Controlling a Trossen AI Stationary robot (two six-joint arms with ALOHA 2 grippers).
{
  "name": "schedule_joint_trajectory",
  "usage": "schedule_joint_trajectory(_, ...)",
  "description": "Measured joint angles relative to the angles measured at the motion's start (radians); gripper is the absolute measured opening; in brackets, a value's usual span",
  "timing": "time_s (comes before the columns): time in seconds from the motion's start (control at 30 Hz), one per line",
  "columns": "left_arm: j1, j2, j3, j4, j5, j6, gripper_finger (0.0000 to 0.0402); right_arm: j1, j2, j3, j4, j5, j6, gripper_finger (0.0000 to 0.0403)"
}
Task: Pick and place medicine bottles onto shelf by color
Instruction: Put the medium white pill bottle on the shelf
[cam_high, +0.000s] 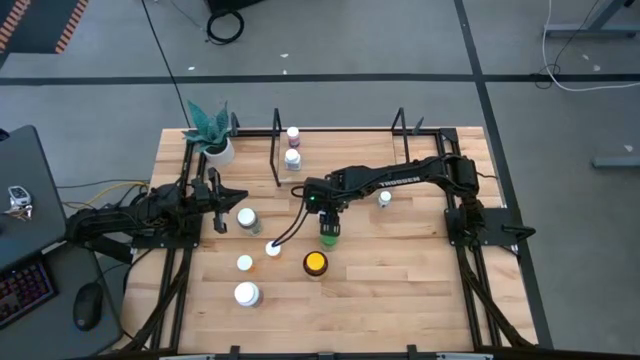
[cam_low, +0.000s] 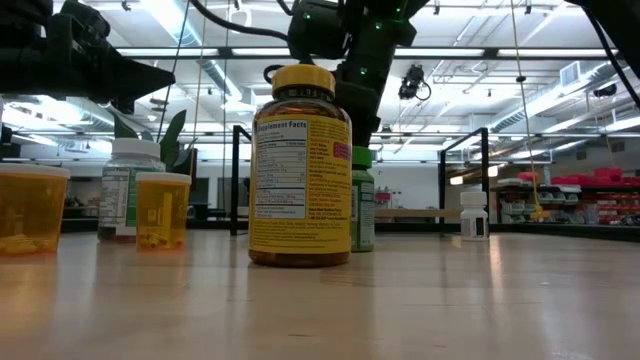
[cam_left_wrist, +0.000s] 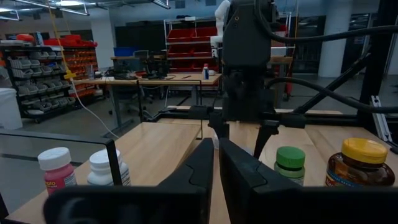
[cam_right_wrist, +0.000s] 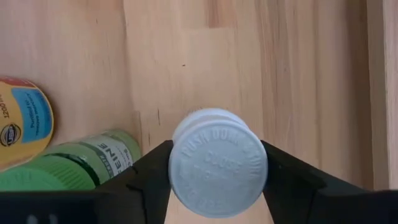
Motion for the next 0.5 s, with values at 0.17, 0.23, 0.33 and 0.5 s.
schedule_joint_trajectory(0.17, 0.000, 0.000, 0.000, 0.000, 0.000, 0.000, 0.0024, -0.011, 0.000, 0.071, -0.046, 0.001, -0.016, 0.0232)
schedule_joint_trajectory(0.23, 0.000, 0.000, 0.000, 0.000, 0.000, 0.000, 0.0024, -0.017, 0.000, 0.121, -0.083, 0.001, -0.023, 0.0231)
schedule_joint_trajectory(0.33, 0.000, 0.000, 0.000, 0.000, 0.000, 0.000, 0.0029, -0.035, 0.000, 0.194, -0.127, 0.007, -0.047, 0.0225)
schedule_joint_trajectory(0.5, 0.000, 0.000, 0.000, 0.000, 0.000, 0.000, 0.0036, -0.091, -0.002, 0.283, -0.190, 0.030, -0.079, 0.0220)
